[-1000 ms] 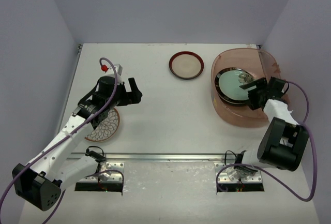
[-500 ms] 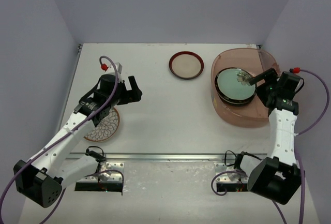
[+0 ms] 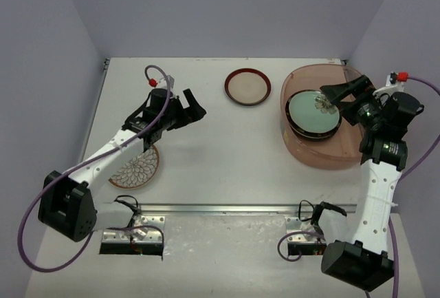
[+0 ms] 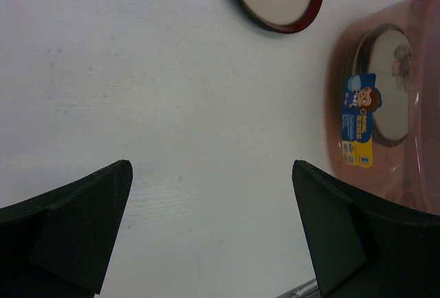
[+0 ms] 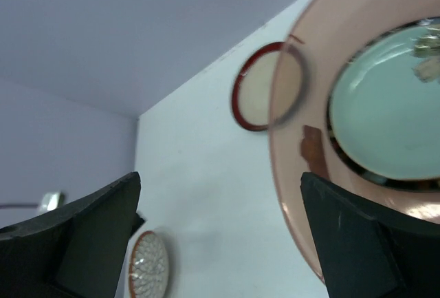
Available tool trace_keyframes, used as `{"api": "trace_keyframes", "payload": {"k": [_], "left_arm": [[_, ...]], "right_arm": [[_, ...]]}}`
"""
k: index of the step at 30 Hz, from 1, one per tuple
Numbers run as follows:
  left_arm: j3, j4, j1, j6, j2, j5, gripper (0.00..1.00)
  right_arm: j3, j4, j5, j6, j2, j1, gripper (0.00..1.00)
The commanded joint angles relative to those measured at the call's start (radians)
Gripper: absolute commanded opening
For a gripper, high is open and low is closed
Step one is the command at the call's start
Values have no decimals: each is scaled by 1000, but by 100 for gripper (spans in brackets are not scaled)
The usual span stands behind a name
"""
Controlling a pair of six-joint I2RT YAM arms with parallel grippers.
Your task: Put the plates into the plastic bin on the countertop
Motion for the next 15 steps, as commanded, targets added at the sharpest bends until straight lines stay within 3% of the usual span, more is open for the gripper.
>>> {"api": "trace_keyframes", "payload": {"k": [1, 4, 6, 7, 11, 15], "left_arm": [[116, 224, 0, -145, 219, 16, 100], [251, 300, 1, -242, 435, 49, 100], [345, 377, 5, -279, 588, 85, 100], [384, 397, 9, -304, 646, 102, 100], [598, 457, 26, -361, 918, 211, 96], [825, 312, 28, -343, 1103, 187, 95]], "right_arm": [[-119, 349, -364, 230, -55, 4, 99], [-254, 724, -526, 509, -49, 19, 99], [-291, 830, -545, 582, -46, 57, 99], [-294, 833, -534, 578, -50, 74, 99], [-229, 576, -444, 362, -104, 163, 99], [-176, 440, -415, 258, -112, 217, 99]]}}
